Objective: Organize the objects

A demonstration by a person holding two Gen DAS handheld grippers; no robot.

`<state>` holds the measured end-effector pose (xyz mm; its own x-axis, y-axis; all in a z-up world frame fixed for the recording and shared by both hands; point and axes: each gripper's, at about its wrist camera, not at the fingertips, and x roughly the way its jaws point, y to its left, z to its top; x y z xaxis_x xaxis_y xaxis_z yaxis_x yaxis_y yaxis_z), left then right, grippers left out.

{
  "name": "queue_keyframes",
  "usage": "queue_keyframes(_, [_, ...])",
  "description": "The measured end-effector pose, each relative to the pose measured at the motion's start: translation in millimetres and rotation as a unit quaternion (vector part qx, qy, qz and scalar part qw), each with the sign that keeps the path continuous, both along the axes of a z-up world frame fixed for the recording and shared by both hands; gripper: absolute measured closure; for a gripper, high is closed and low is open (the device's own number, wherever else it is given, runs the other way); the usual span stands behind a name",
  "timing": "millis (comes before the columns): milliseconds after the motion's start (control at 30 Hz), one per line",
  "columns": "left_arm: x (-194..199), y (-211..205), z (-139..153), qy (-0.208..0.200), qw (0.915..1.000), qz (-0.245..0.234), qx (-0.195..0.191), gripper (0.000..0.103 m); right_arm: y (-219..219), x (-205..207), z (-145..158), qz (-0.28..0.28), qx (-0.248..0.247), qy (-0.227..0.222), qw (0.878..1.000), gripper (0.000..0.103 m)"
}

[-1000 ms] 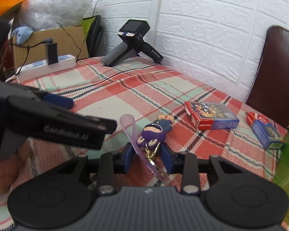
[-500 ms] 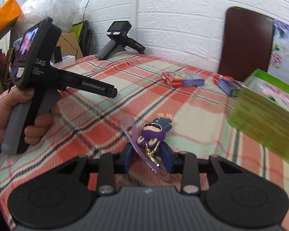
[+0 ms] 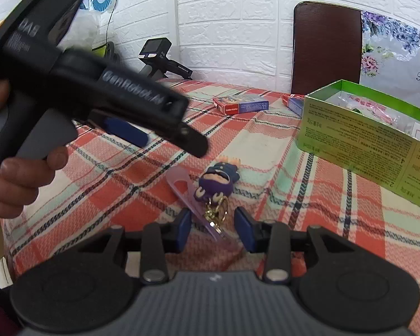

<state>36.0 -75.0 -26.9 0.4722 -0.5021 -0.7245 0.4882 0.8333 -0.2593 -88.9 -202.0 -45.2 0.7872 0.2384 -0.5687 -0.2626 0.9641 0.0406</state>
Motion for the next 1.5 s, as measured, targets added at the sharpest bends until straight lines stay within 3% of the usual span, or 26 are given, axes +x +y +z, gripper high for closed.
queue_keyframes(67, [-0.5, -11.8, -10.4, 0.035, 0.9993, -0.009, 0.014, 0.015, -1.4, -1.5, -0.9, 0.002, 0.000, -0.003, 1.000, 0.067])
queue_keyframes(133, [-11.1, -21.7, -12.8, 0.011, 0.9990, -0.014, 0.040, 0.015, -2.2, -1.9, -1.9, 0.009, 0.004, -0.004, 1.000, 0.071])
queue_keyframes(200, [-20.0, -30.9, -14.6, 0.002, 0.9980, -0.030, 0.056, 0.016, -2.8, -2.4, -2.4, 0.017, 0.011, -0.005, 1.000, 0.082])
queue_keyframes(267, [-27.9, -38.6, -14.3, -0.018, 0.9964, -0.038, 0.073, 0.035, -2.1, -3.5, -2.2, 0.020, 0.014, -0.011, 1.000, 0.088])
queue_keyframes(333, [-27.5, -44.9, -11.3, -0.033, 0.9949, -0.041, 0.086, 0.043, -3.8, -6.7, -1.4, 0.020, 0.020, -0.019, 0.999, 0.090])
queue_keyframes(400, [-25.1, -48.0, -3.9, -0.036, 0.9958, -0.039, 0.075, 0.056, -7.3, -12.1, 2.6, 0.019, 0.031, -0.037, 0.999, 0.090])
queue_keyframes(600, [-25.0, -86.3, 54.0, -0.114, 0.9897, -0.081, 0.028, 0.058, -24.1, -18.5, 37.3, -0.015, 0.018, -0.140, 0.990, 0.090])
queue_keyframes(733, [-19.8, -119.5, 90.5, -0.183, 0.9772, -0.107, 0.002, 0.058, -44.8, -4.2, 66.8, -0.053, -0.012, -0.203, 0.978, 0.090])
queue_keyframes(867, [7.6, -145.1, 113.2, -0.212, 0.9725, -0.093, -0.026, 0.055, -64.0, 29.0, 84.8, -0.080, -0.032, -0.238, 0.967, 0.090])
queue_keyframes(933, [28.5, -158.1, 109.5, -0.208, 0.9746, -0.081, -0.020, 0.052, -68.3, 52.5, 80.0, -0.094, -0.046, -0.237, 0.966, 0.089])
queue_keyframes(967, [39.0, -165.5, 102.7, -0.203, 0.9760, -0.077, -0.009, 0.044, -69.9, 65.5, 73.3, -0.104, -0.054, -0.226, 0.967, 0.084])
queue_keyframes(1033, [55.7, -172.8, 84.7, -0.187, 0.9803, -0.058, 0.030, 0.040, -72.9, 89.6, 56.2, -0.122, -0.064, -0.164, 0.977, 0.072])
queue_keyframes(1067, [60.5, -172.0, 76.4, -0.172, 0.9827, -0.050, 0.047, 0.041, -75.1, 91.7, 48.6, -0.133, -0.052, -0.148, 0.979, 0.072])
queue_keyframes(1267, [53.0, -139.2, 45.8, -0.150, 0.9871, -0.030, 0.045, 0.040, -73.8, 57.5, 26.8, -0.156, -0.001, -0.159, 0.975, 0.066])
queue_keyframes(1500, [34.9, -84.8, 29.2, -0.165, 0.9846, 0.011, 0.056, 0.040, -58.3, 53.6, 14.1, -0.118, 0.038, -0.084, 0.989, 0.065])
